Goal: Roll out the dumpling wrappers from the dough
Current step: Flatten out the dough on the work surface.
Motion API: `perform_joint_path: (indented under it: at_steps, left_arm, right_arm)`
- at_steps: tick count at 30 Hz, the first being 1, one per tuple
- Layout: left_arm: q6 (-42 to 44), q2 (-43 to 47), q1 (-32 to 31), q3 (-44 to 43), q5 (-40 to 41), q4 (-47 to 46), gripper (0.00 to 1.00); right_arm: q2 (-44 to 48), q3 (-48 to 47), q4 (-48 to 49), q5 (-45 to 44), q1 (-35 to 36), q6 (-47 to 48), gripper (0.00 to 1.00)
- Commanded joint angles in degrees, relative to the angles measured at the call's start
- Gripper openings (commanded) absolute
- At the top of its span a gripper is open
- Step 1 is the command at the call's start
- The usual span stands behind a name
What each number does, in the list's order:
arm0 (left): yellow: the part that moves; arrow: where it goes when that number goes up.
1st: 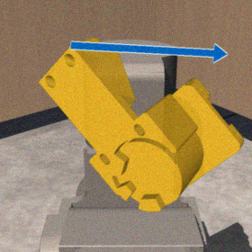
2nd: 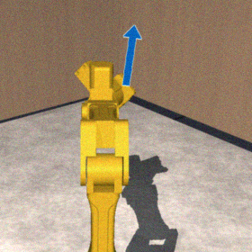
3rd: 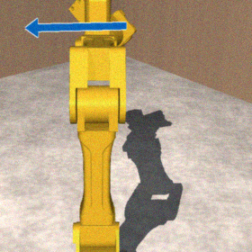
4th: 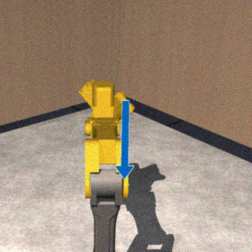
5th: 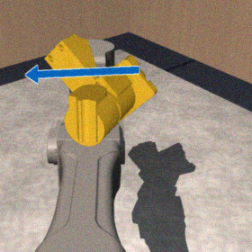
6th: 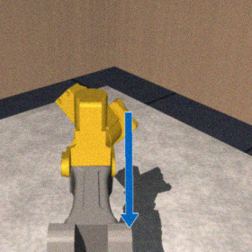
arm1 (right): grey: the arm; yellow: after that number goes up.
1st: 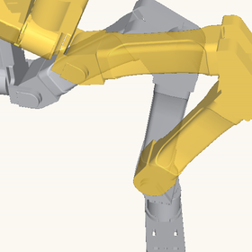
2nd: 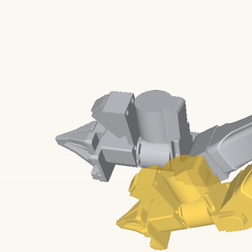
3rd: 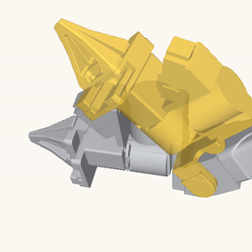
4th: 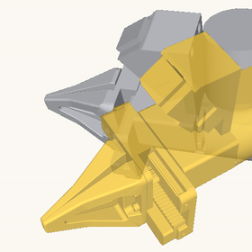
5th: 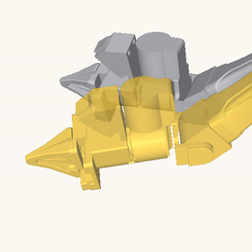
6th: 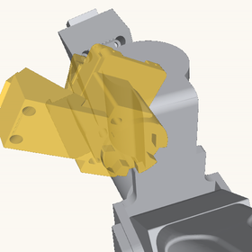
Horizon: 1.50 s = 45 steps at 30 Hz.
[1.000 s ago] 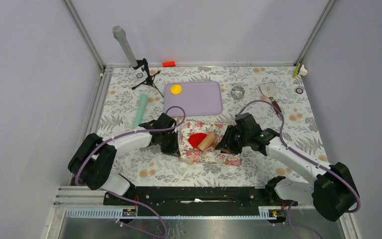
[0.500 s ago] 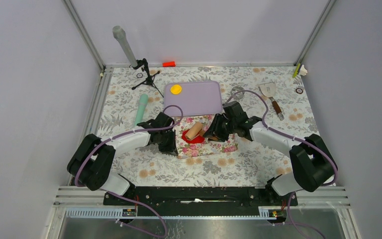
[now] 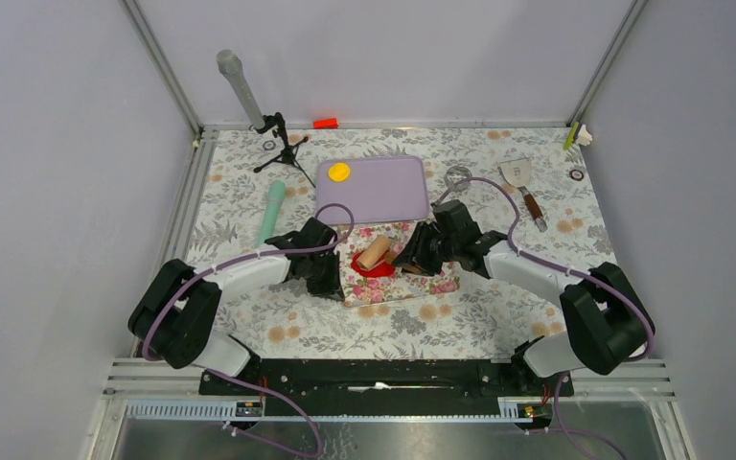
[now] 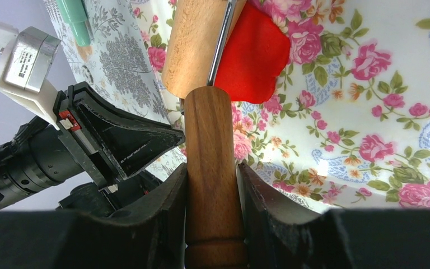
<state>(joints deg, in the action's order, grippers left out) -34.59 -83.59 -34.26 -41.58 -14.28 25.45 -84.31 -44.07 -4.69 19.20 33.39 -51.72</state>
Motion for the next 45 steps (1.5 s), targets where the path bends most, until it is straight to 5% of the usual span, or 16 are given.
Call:
perform_joint_path:
  at_steps: [1, 16, 29, 37, 45]
  left_arm:
    - [1.5, 3.8, -2.9, 1.5, -6.0, 4.9, 0.0]
    - [-1.4, 3.7, -2.3, 0.3, -0.4, 5.5, 0.0]
    - [2.9, 0.8, -1.8, -8.1, 2.9, 12.6, 0.0]
    - [2.7, 5.1, -1.0, -9.7, 4.1, 14.4, 0.44]
    - [-3.0, 6.6, 4.2, -4.6, 1.2, 9.1, 0.49]
  right_arm:
    - [-1.1, 6.8, -21.3, -16.5, -0.8, 2.3, 0.0]
    - [21.2, 13.6, -38.9, -15.6, -1.1, 2.6, 0.0]
    - [23.4, -8.1, -46.5, -18.9, -2.3, 15.6, 0.0]
    - [17.3, -16.6, -37.4, -11.0, -2.5, 29.3, 0.0]
    - [6.2, -19.4, -30.0, 6.0, -2.5, 42.4, 0.0]
